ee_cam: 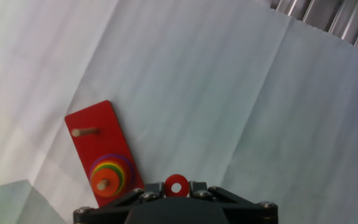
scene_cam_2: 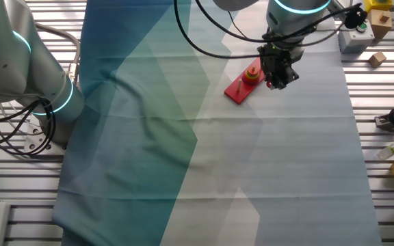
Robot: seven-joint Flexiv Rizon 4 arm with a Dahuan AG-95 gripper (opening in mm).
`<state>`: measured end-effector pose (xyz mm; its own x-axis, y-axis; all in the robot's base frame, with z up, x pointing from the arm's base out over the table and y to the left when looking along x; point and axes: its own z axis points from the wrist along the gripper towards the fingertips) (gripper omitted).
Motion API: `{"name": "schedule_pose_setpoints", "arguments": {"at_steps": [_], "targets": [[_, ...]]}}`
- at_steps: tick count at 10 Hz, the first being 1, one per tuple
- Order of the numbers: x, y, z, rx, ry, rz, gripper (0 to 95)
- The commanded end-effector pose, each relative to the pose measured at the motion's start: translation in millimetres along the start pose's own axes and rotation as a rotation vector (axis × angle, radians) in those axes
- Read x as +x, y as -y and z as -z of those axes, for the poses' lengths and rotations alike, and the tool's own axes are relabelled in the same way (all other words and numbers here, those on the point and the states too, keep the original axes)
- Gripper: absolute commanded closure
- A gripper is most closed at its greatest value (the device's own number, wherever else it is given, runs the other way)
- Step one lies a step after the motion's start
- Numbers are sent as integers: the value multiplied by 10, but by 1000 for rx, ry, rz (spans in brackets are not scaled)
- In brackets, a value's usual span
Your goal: Take out one Hanoi block and throw it aside
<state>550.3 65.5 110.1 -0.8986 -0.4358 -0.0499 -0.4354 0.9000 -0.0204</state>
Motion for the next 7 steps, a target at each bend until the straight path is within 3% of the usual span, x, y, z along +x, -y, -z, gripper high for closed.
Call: {"name": "schedule_pose_setpoints", "arguments": {"at_steps": [1,7], "targets": [[-36,-42,-6,-3,1,-12,950],[-232,-491,0,3,-3,-145,950]]}}
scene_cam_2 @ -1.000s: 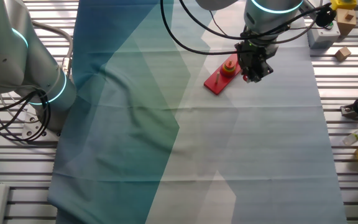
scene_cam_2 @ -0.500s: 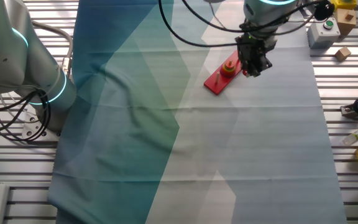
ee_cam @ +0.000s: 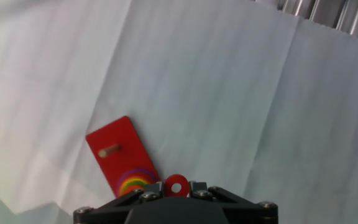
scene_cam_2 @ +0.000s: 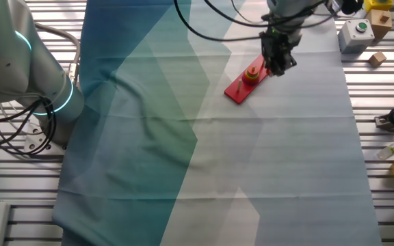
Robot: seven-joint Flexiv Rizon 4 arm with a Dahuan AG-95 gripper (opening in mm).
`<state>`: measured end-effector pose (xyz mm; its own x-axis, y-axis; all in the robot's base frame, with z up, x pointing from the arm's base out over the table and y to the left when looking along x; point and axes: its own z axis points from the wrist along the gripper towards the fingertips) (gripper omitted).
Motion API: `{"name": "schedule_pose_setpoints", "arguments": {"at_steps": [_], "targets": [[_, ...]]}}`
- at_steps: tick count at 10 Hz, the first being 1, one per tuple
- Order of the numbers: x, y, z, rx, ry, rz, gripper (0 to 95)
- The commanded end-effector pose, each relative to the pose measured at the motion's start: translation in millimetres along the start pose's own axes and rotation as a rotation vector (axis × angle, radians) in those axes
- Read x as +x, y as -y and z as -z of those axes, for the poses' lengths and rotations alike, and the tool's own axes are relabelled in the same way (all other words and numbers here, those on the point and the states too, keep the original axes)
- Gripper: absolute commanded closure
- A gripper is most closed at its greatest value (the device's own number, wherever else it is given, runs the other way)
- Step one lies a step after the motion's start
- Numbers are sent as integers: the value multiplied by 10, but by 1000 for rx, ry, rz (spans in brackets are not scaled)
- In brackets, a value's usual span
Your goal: Take out one Hanoi block and throw it aside
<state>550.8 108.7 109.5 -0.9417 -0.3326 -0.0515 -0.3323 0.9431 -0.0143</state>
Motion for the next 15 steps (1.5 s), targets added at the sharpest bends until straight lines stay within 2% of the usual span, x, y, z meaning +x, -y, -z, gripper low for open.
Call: {"name": "schedule_pose_setpoints", "arguments": {"at_steps": [1,5,8,11,15], "targets": [[-37,-155,6,5,-3,-45,950],[-67,-511,-45,6,2,-153,950],[-65,-675,-65,5,3,-200,950],[-56,-807,-77,6,4,-236,950],[-70,-825,-72,14,6,-217,950]]}}
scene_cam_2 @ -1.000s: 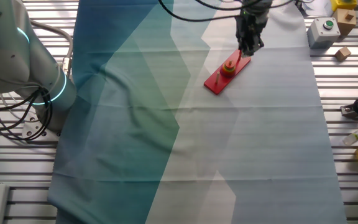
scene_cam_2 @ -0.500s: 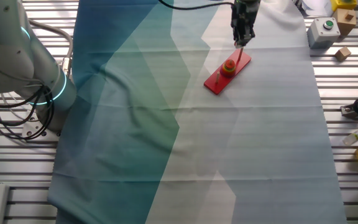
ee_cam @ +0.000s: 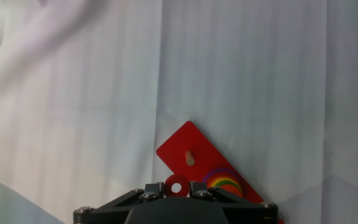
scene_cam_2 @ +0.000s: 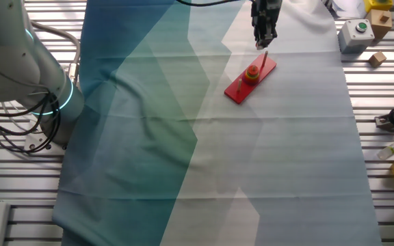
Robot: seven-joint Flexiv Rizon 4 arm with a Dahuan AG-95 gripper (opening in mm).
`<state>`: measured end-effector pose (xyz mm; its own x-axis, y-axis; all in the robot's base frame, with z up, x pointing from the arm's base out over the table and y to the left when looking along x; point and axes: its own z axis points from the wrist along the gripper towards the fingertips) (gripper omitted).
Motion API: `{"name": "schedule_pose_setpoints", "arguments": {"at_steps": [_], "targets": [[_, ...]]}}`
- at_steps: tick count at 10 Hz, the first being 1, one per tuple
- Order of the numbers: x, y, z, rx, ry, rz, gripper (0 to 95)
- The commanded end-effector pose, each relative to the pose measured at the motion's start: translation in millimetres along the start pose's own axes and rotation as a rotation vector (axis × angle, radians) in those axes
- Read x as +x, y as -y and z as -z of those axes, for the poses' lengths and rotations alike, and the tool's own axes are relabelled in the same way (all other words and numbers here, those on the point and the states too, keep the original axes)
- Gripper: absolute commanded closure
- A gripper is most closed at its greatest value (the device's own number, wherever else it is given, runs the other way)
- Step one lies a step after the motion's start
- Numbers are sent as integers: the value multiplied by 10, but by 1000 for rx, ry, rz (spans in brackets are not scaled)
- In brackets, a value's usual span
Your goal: Take out one Hanoi block and throw it aside
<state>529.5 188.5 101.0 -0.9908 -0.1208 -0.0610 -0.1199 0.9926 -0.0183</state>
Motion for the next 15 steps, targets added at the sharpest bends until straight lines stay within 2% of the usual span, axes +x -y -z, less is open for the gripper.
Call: {"name": "schedule_pose_setpoints", "arguments": {"at_steps": [1,5,7,12,15], "targets": [[-27,0,11,-3,0,1,950],[-129,100,1,-9,-1,24,950],[-122,86,-13,-7,-2,22,950],[-45,-122,-37,-9,0,-28,950],[26,-237,-108,-7,5,-41,950]]}}
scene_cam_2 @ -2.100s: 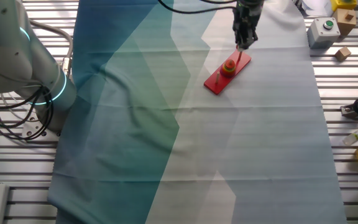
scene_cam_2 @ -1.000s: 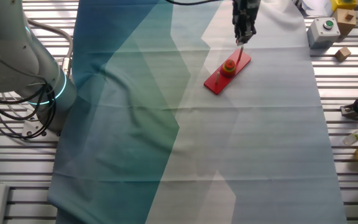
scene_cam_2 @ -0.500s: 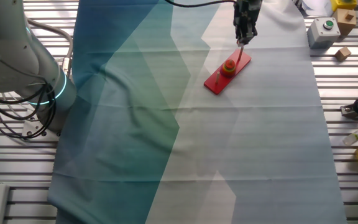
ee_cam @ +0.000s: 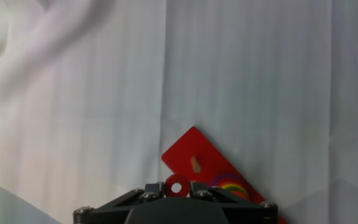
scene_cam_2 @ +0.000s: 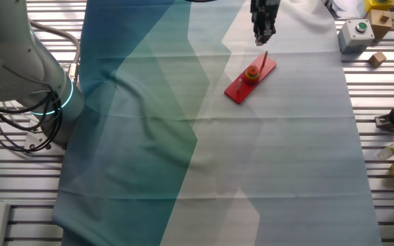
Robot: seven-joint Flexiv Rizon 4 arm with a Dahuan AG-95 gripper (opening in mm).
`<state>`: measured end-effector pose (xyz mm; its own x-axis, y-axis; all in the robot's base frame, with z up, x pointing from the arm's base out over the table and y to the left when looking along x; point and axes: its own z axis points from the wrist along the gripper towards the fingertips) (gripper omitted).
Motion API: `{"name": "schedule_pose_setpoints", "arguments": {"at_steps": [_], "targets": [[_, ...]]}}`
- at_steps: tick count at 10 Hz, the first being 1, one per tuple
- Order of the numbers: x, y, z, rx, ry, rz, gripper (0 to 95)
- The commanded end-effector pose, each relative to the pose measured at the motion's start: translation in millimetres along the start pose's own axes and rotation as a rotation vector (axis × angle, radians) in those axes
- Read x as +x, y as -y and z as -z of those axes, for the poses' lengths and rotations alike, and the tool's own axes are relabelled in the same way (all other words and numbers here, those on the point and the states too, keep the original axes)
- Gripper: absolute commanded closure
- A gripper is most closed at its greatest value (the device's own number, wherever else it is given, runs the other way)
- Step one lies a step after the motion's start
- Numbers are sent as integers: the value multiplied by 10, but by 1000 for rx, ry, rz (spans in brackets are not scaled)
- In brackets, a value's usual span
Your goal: Take out one Hanoi block and throw it aside
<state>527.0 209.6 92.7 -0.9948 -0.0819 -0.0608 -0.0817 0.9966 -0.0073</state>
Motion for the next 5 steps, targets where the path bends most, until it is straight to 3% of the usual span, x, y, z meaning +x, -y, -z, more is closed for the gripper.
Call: {"name": "schedule_pose_setpoints", "arguments": {"at_steps": [1,5], "targets": [[40,-34,-64,2,9,3,950],[119,-51,-216,3,19,15,950]]}}
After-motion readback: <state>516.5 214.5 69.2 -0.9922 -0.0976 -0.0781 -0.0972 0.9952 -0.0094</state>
